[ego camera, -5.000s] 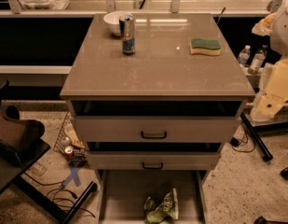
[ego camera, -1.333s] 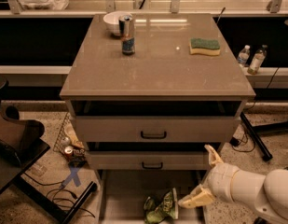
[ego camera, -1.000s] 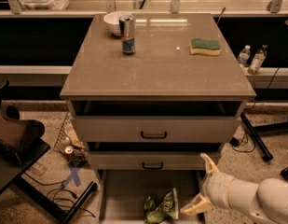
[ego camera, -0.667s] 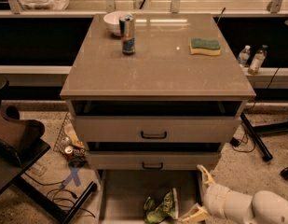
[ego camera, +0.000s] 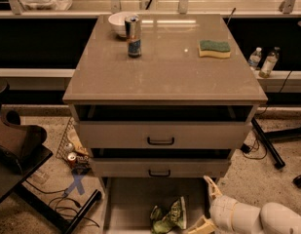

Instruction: Pick green jalapeno chip bag from bottom drawer and place on counter

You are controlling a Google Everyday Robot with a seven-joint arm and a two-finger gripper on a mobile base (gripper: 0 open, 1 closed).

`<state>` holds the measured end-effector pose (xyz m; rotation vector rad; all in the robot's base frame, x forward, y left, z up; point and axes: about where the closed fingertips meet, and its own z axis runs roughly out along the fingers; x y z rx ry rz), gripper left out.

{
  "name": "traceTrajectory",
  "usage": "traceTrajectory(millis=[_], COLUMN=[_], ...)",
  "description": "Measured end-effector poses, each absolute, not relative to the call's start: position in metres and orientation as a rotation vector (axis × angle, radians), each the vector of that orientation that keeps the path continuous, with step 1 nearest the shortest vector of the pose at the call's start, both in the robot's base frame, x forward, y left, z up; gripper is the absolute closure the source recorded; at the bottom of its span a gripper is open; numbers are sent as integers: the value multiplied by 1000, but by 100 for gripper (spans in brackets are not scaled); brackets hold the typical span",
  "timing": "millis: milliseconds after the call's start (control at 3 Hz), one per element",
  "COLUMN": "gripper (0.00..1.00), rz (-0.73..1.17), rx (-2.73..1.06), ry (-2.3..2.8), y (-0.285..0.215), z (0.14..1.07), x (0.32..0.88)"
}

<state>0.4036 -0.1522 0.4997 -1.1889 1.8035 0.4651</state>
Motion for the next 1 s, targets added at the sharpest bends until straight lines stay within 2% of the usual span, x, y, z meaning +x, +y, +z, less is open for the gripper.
traceTrajectory(millis=[333, 1000], gripper=[0, 0], rz=[490, 584], rx=[-1190, -1215], ry=[1799, 1890], y=[-138, -72], z=[479, 333], x=[408, 445])
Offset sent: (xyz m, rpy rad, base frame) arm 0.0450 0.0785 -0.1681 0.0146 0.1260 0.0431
